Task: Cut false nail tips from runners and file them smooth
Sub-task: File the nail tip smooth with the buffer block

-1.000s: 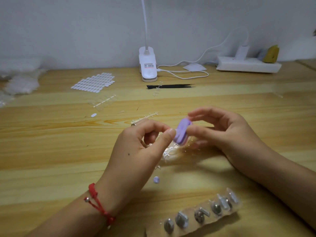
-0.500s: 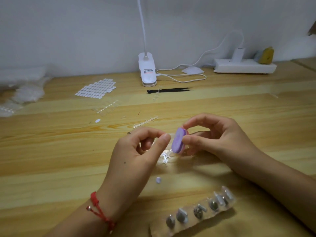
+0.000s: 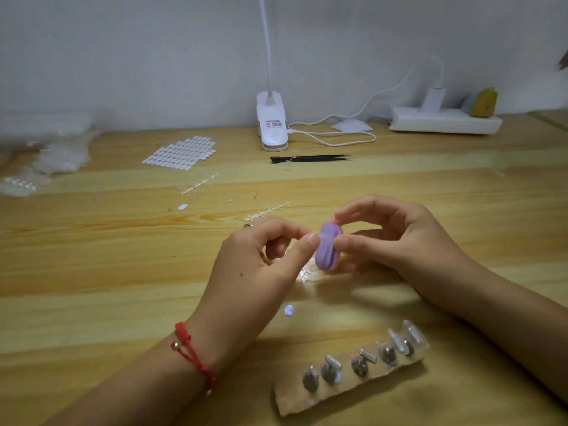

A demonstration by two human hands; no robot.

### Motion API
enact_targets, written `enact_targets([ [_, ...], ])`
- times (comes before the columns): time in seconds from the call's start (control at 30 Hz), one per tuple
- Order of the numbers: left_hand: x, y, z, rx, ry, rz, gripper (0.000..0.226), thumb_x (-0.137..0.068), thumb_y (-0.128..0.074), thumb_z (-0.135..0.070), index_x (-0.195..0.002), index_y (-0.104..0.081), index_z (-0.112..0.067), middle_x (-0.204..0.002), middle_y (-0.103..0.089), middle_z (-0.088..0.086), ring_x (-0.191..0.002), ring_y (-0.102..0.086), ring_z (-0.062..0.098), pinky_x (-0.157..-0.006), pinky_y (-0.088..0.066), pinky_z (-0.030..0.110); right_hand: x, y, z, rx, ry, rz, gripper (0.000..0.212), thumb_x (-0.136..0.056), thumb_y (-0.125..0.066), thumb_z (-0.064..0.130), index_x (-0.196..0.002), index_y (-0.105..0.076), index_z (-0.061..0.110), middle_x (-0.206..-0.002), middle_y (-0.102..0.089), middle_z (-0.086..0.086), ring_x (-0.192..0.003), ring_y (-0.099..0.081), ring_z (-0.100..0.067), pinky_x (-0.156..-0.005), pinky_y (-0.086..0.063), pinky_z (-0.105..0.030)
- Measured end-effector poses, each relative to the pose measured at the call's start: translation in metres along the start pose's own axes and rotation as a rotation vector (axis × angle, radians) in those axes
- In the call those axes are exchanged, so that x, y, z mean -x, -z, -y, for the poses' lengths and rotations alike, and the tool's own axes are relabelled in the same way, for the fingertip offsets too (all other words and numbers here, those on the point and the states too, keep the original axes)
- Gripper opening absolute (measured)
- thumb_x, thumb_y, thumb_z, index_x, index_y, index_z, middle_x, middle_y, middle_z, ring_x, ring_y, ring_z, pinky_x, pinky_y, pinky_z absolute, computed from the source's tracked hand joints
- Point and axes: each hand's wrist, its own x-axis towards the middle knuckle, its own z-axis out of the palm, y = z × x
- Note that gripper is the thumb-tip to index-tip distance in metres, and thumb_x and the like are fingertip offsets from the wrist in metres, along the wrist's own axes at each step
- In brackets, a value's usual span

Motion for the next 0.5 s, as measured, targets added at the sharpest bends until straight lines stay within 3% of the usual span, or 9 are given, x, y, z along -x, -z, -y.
enact_targets([
  [0.17, 0.0032, -0.0036, -0.0035, -0.261, -0.157, -0.048, 0.021, -0.076, -0.054, -0.052, -0.068, -0.06, -0.034, -0.061, -0.041, -0.011, -0.068, -0.046, 0.003, -0.08, -0.033, 0.033, -0.0011, 0.0029, -0.0001, -0.004, 0.01, -0.044, 0.031, -0.055, -0.081, 0.027, -0.085, -0.076, 0.026, -0.091, -0.074, 0.002, -0.069, -0.07, -0.014, -0.055, -0.056, -0.023],
  [0.3, -0.0007, -0.0015, -0.0031, -0.163, -0.119, -0.051, 0.024, -0.074, -0.051, -0.053, -0.068, -0.061, -0.032, -0.064, -0.043, -0.016, -0.067, -0.045, 0.003, -0.077, -0.034, 0.036, -0.0002, 0.0014, -0.0003, 0.004, 0.001, 0.025, 0.029, -0.055, -0.081, 0.024, -0.084, -0.076, 0.026, -0.089, -0.074, 0.001, -0.067, -0.07, -0.014, -0.055, -0.056, -0.023],
  [0.43, 0.0005, -0.0034, -0.0028, -0.142, -0.066, 0.007, 0.021, -0.073, -0.058, -0.05, -0.068, -0.063, -0.031, -0.065, -0.045, -0.015, -0.066, -0.044, 0.003, -0.075, -0.034, 0.035, -0.0022, 0.0063, -0.0016, -0.065, -0.005, -0.061, 0.031, -0.052, -0.081, 0.027, -0.082, -0.076, 0.028, -0.088, -0.074, 0.002, -0.066, -0.069, -0.014, -0.055, -0.056, -0.022],
  [0.5, -0.0006, -0.0026, -0.0034, -0.098, -0.044, -0.038, 0.016, -0.075, -0.06, -0.044, -0.066, -0.063, -0.031, -0.062, -0.044, -0.017, -0.064, -0.043, 0.004, -0.074, -0.032, 0.031, -0.001, 0.0047, -0.001, -0.03, -0.008, 0.011, 0.031, -0.054, -0.082, 0.025, -0.084, -0.076, 0.029, -0.089, -0.074, 0.001, -0.062, -0.069, -0.015, -0.056, -0.056, -0.022],
])
